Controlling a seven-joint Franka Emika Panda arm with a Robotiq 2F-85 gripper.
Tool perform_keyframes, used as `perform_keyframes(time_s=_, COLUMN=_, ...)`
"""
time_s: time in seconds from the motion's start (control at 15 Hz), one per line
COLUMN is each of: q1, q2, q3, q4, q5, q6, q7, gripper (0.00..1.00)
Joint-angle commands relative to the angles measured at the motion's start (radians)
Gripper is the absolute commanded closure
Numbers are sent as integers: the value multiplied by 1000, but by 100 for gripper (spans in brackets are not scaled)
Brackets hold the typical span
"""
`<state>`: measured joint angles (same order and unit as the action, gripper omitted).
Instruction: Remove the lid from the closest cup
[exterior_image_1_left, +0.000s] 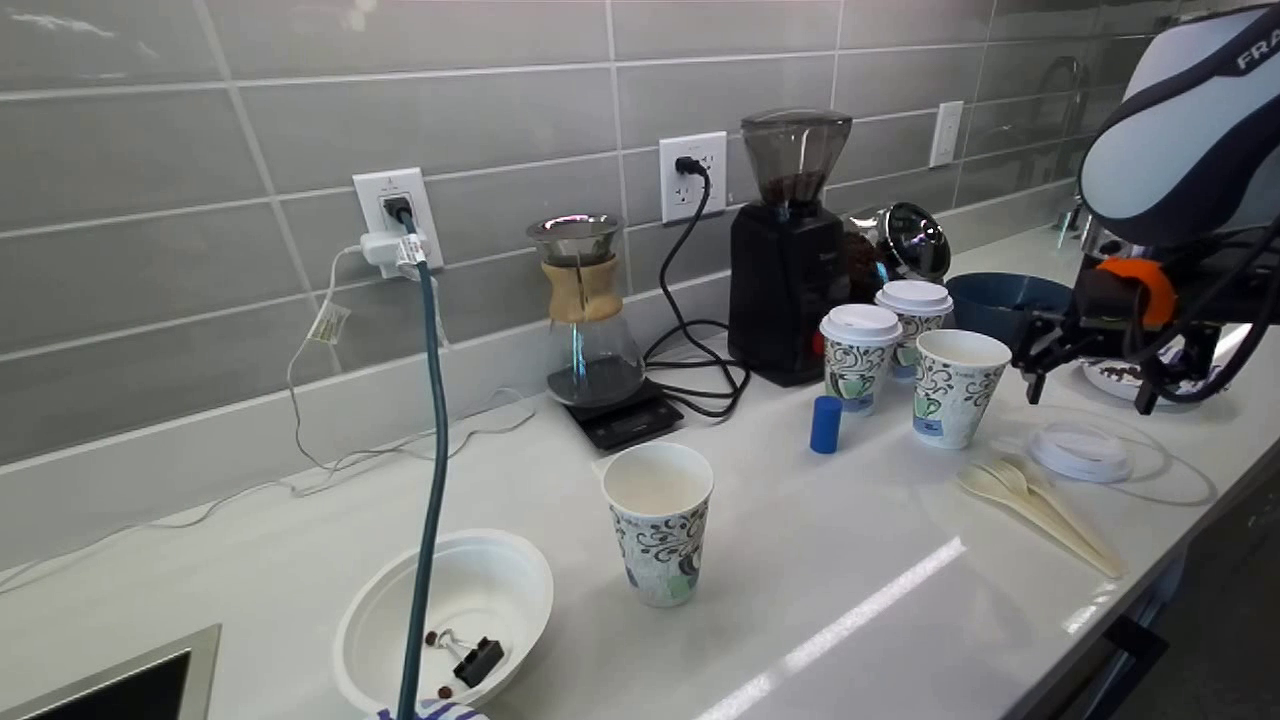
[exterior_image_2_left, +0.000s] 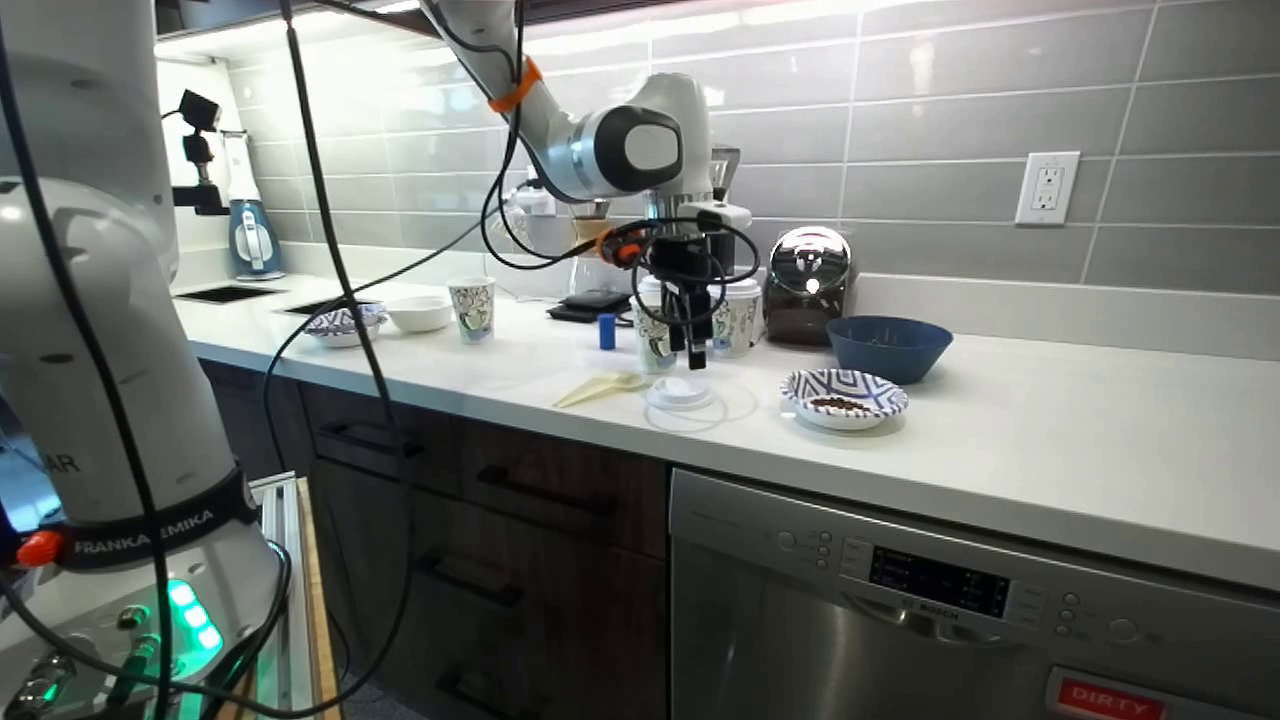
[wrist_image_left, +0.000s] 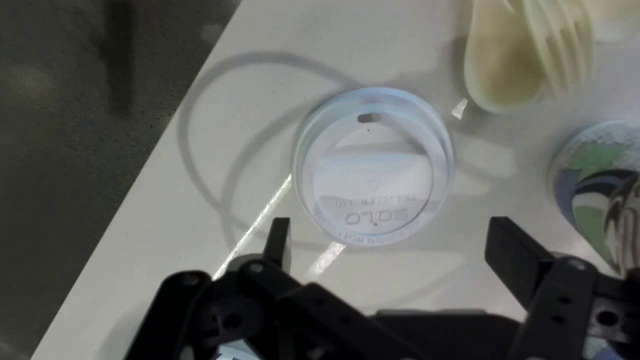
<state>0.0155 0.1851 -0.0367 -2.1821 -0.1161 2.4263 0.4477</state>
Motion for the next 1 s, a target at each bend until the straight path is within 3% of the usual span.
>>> perform_keyframes(time_s=0.0, q1=-7, q2=-96, q3=-11, q4=-34, q5=8, q6=32, q7=-76, gripper=0)
perform_keyframes(time_s=0.2, q1=-36, q2=-189, q3=-21, q4=-60, q5=1, q6=43, q7=-230, gripper=0)
perform_keyframes(time_s=0.47, q1=-49, q2=-325, q3=-18, q4=-95, q5=146, q6=-26, q7=-464, gripper=0)
perform_keyframes(time_s=0.93, q1=-24, q2=-561, q3=-25, q4=-192, q5=250, q6=-179, q7=-487, gripper=0)
